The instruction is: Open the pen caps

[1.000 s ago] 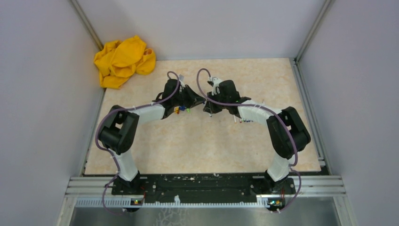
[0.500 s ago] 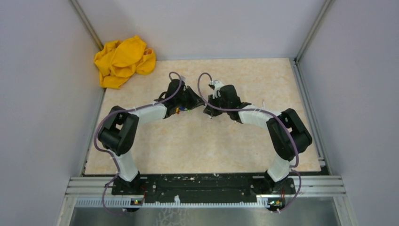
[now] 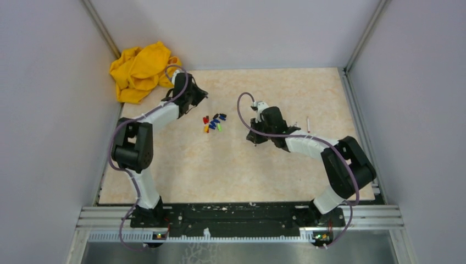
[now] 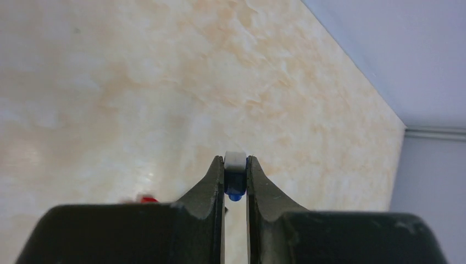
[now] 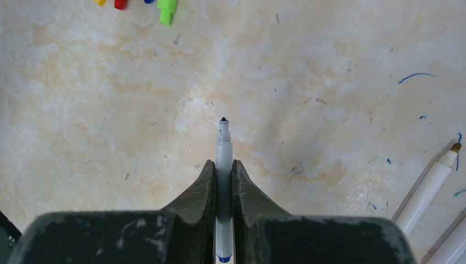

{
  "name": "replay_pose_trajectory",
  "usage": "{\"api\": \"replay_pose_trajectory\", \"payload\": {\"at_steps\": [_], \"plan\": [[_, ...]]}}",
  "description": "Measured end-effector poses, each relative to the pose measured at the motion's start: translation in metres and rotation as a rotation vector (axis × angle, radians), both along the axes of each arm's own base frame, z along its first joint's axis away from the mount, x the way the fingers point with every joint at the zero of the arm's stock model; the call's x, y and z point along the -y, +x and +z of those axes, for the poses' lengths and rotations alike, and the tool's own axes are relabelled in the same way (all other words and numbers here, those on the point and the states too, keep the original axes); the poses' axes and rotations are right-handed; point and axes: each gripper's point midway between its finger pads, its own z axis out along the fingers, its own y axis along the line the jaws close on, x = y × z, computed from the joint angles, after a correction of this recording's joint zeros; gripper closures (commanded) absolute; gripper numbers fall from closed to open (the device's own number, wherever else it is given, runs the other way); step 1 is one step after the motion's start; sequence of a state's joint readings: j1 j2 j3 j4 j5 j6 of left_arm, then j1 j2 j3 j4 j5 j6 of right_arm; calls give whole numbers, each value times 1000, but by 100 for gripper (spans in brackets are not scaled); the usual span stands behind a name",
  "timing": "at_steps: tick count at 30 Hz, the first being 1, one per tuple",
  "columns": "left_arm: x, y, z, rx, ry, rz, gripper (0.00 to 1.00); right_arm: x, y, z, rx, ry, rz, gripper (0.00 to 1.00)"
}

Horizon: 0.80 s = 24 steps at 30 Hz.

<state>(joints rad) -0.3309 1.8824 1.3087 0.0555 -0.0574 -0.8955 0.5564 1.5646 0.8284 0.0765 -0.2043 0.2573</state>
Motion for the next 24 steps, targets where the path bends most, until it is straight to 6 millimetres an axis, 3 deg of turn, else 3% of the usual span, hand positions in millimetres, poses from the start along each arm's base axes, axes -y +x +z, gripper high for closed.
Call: {"api": "replay_pose_trajectory", "payload": {"at_steps": [2, 7, 11, 15, 19, 24], "plan": [[-23, 7, -8, -13, 36, 61, 100, 3, -5, -6, -26, -15, -3, 100], [-19, 0, -14, -21, 95, 52, 100, 10, -4, -7, -36, -46, -38, 100], [-25, -23, -28, -59, 152, 64, 100, 17, 7, 0, -18, -79, -91, 100], [-45, -54, -50, -120, 203, 103, 98, 26, 18, 1, -5, -97, -154, 100], [-61, -78, -76, -190, 239, 131, 95, 43, 26, -11, -20, -140, -229, 100], [-67, -92, -94, -236, 248, 143, 91, 63, 32, -26, -48, -191, -302, 100]]}}
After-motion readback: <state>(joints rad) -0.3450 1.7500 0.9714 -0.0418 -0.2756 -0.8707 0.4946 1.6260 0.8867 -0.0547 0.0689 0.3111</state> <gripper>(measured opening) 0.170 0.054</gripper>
